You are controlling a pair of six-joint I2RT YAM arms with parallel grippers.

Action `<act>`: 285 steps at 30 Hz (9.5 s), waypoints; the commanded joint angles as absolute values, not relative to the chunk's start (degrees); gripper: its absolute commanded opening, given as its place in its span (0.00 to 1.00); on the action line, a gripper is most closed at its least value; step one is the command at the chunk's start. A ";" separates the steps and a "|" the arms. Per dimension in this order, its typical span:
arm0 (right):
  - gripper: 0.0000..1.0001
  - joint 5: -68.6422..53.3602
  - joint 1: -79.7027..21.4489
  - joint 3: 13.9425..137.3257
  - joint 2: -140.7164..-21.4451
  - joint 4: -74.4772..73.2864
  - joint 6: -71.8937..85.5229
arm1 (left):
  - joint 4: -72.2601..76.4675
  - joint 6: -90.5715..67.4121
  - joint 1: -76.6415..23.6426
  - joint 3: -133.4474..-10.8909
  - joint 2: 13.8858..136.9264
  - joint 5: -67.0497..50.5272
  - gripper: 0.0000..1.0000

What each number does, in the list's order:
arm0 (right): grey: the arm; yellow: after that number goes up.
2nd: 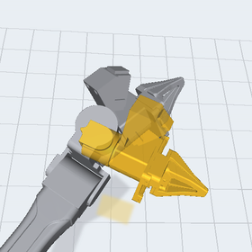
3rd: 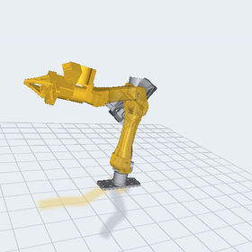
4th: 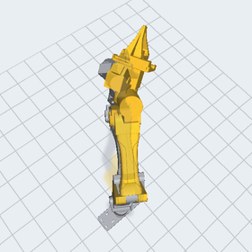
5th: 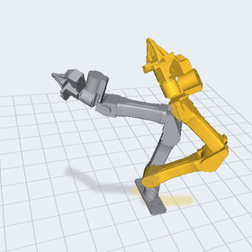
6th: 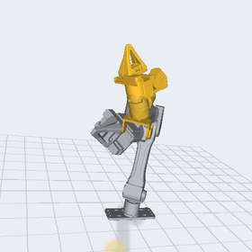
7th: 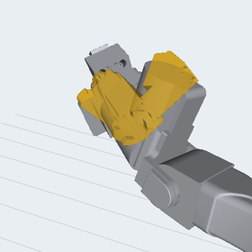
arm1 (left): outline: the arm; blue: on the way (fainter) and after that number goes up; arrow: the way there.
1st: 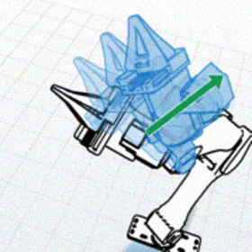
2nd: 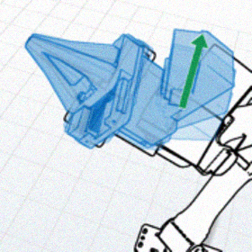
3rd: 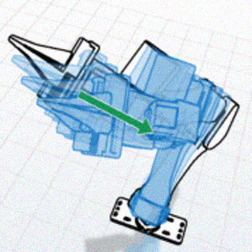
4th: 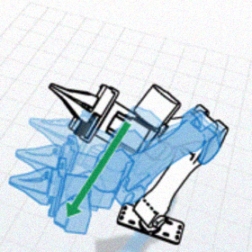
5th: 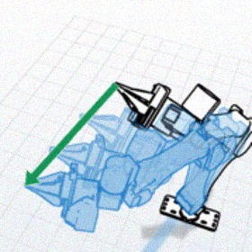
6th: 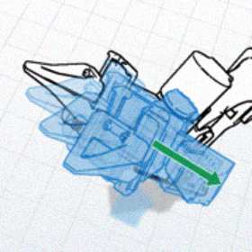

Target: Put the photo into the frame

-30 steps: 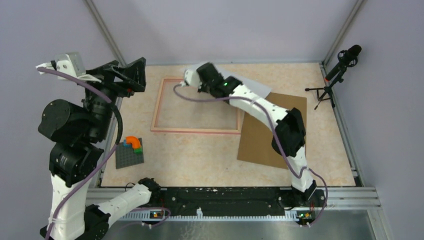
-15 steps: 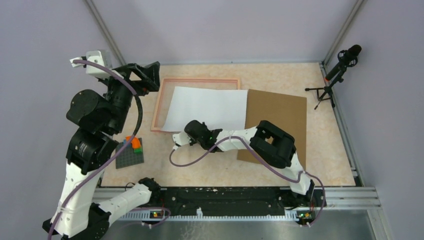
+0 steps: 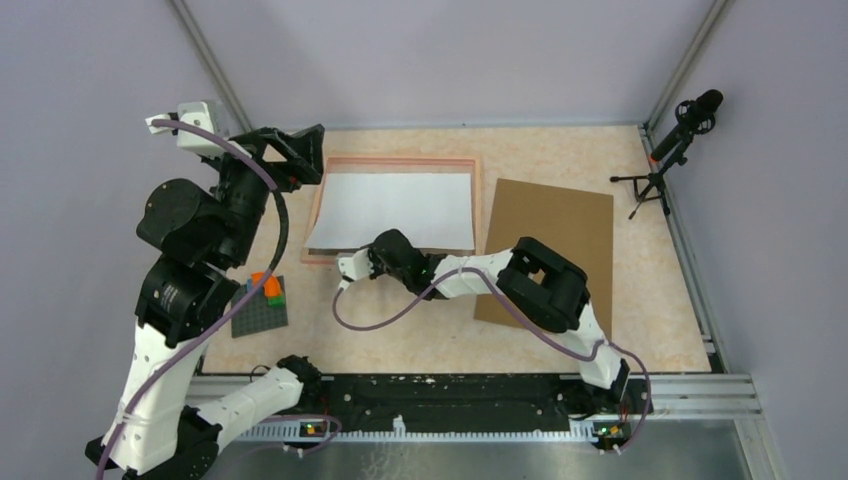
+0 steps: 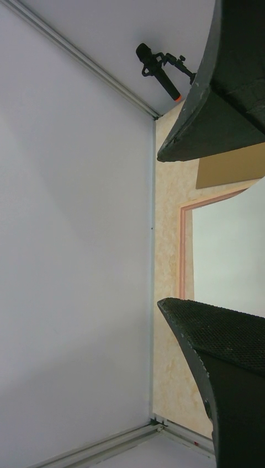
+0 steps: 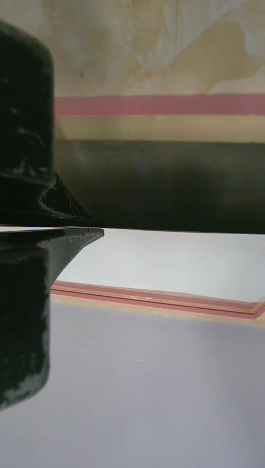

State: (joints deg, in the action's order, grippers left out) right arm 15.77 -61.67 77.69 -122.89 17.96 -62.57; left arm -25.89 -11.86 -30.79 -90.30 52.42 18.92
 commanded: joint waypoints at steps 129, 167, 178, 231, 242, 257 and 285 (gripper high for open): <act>0.99 -0.18 17.29 25.88 -62.55 -18.22 34.80 | -3.23 -57.44 -52.11 -57.61 93.12 -13.35 0.95; 0.99 -10.79 17.31 22.92 -62.24 -17.48 36.78 | 20.23 -60.97 -49.36 -63.66 96.36 -32.48 0.72; 0.99 -8.38 17.30 23.92 -60.25 -18.08 35.72 | 15.32 -62.45 -46.81 -63.37 96.53 -32.50 0.48; 0.99 -9.98 4.39 88.98 -60.89 -55.16 53.34 | -40.45 0.80 -65.54 -119.98 105.98 17.46 0.00; 0.89 -0.91 3.87 79.56 -60.71 -55.95 58.09 | -39.52 2.57 -71.13 -118.97 107.10 20.86 0.00; 0.34 4.90 3.69 68.51 -54.74 -56.22 63.29 | -39.03 0.78 -78.38 -117.43 107.69 20.04 0.17; 0.00 -44.60 3.69 67.36 -47.94 -10.80 35.97 | -32.46 -12.66 -20.58 -78.96 74.89 27.40 0.99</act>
